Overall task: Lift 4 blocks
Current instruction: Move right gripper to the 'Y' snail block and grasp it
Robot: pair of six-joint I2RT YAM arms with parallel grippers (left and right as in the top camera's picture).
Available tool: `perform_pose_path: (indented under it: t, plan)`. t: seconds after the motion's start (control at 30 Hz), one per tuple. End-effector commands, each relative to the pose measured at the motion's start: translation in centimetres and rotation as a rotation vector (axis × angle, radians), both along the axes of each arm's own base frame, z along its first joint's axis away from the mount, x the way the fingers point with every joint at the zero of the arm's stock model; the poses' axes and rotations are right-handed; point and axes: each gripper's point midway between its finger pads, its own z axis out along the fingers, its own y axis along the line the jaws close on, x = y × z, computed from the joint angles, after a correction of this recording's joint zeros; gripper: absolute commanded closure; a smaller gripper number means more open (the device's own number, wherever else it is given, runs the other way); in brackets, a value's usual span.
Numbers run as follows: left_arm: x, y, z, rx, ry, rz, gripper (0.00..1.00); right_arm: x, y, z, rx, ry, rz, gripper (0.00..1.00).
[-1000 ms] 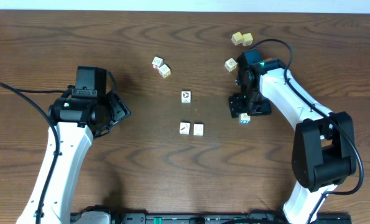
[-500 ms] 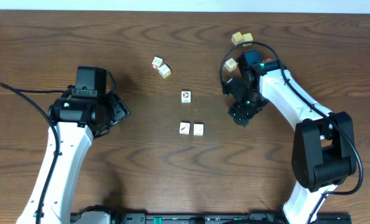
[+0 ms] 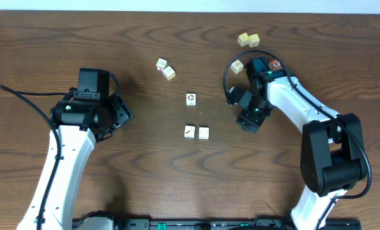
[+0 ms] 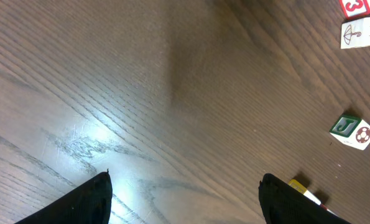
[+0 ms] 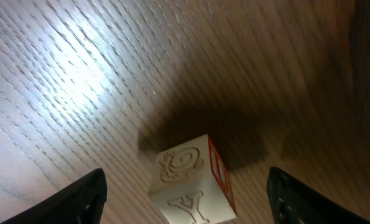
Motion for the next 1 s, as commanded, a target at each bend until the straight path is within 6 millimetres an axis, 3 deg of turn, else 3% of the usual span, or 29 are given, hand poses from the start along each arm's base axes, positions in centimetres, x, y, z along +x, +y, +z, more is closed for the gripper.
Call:
perform_pose_path:
  t: [0.0,0.27,0.57,0.8,0.87,0.97]
  plan:
    - [0.1,0.1,0.2,-0.002,-0.004,0.006,0.24,-0.8,-0.4,-0.6,0.001,0.039,-0.016,0.22]
    - [0.1,0.1,0.2,-0.002,-0.004,0.006,0.24,-0.9,-0.3,-0.6,-0.001,0.046,-0.060,0.44]
    - [0.1,0.1,0.2,-0.002,-0.005,0.006,0.24,-0.9,-0.3,-0.6,-0.007,0.053,-0.210,0.58]
    - [0.1,0.1,0.2,-0.002,-0.004,0.006,0.24,-1.8,0.7,-0.6,-0.024,0.082,-0.384,0.53]
    - [0.1,0.1,0.2,-0.002,-0.004,0.006,0.24,-2.2,0.9,-0.6,-0.034,0.097,-0.406,0.61]
    - [0.0,0.1,0.2,-0.002,0.000,0.006,0.24,-2.8,0.9,-0.8,-0.043,0.112,-0.399,0.62]
